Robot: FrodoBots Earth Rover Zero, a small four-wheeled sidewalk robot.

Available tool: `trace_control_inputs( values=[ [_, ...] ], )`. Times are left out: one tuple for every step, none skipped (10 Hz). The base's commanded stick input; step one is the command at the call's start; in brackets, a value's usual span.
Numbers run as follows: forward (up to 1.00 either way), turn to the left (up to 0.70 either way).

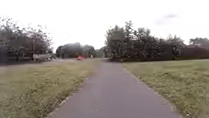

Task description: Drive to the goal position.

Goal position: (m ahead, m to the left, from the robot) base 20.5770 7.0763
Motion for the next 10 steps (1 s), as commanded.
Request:
trace_control_inputs(
  values=[
    [1.0, 0.0],
    [1.0, 0.0],
    [1.0, 0.0],
    [1.0, 0.0],
    [1.0, 0.0],
    [1.0, 0.0],
    [1.0, 0.0],
    [1.0, 0.0],
    [1.0, 0.0],
    [1.0, 0.0]
  ],
)
